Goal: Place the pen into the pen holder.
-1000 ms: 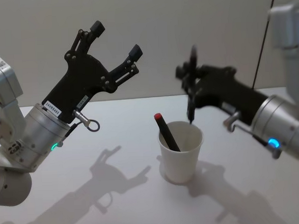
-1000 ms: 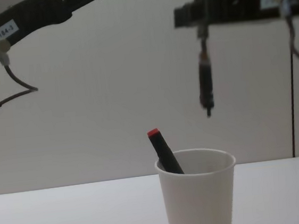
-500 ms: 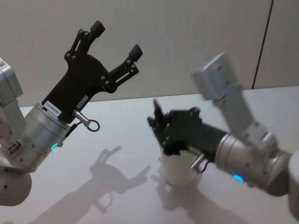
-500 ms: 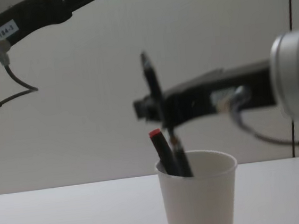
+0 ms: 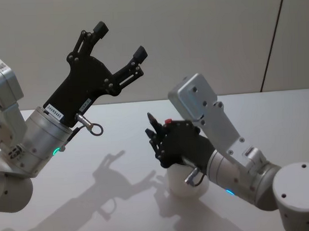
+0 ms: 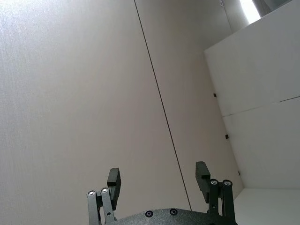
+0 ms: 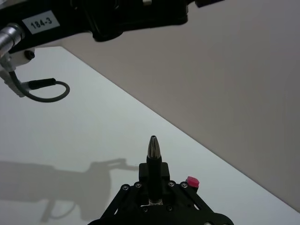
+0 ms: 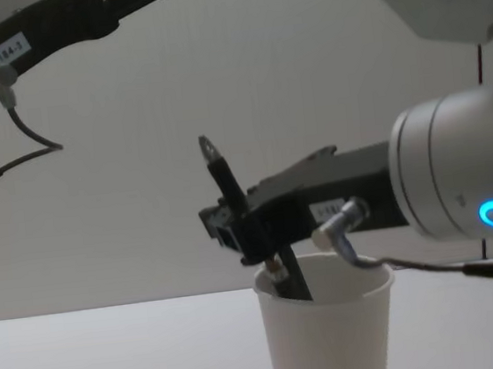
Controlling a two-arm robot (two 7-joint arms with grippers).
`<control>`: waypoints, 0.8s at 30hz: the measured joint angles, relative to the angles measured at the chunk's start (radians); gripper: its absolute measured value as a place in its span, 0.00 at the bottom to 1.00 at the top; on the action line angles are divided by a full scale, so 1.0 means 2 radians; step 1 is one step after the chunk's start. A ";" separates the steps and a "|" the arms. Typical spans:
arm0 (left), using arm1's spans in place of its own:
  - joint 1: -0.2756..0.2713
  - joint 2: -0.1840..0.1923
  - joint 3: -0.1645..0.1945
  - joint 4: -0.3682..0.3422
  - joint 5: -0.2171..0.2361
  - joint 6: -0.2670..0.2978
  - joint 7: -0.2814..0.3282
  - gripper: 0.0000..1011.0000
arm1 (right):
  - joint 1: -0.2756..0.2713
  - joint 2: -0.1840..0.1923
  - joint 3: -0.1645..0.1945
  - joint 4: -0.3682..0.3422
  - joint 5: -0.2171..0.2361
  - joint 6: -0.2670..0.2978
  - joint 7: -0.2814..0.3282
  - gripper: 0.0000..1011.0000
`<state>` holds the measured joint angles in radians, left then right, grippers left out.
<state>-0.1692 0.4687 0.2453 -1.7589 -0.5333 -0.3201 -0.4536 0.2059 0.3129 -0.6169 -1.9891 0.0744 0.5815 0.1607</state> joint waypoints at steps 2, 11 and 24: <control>0.000 0.000 0.000 0.000 0.000 0.000 0.000 0.99 | 0.000 -0.001 0.000 -0.002 -0.002 -0.001 -0.004 0.12; 0.000 0.000 0.000 0.000 0.000 0.000 0.000 0.99 | 0.001 -0.005 0.004 -0.009 -0.012 -0.004 -0.019 0.12; 0.000 0.000 0.000 0.000 0.000 0.000 0.000 0.99 | 0.001 -0.007 0.007 -0.013 -0.018 -0.006 -0.028 0.48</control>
<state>-0.1692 0.4687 0.2453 -1.7589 -0.5333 -0.3202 -0.4536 0.2084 0.2990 -0.6029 -2.0157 0.0388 0.5697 0.1052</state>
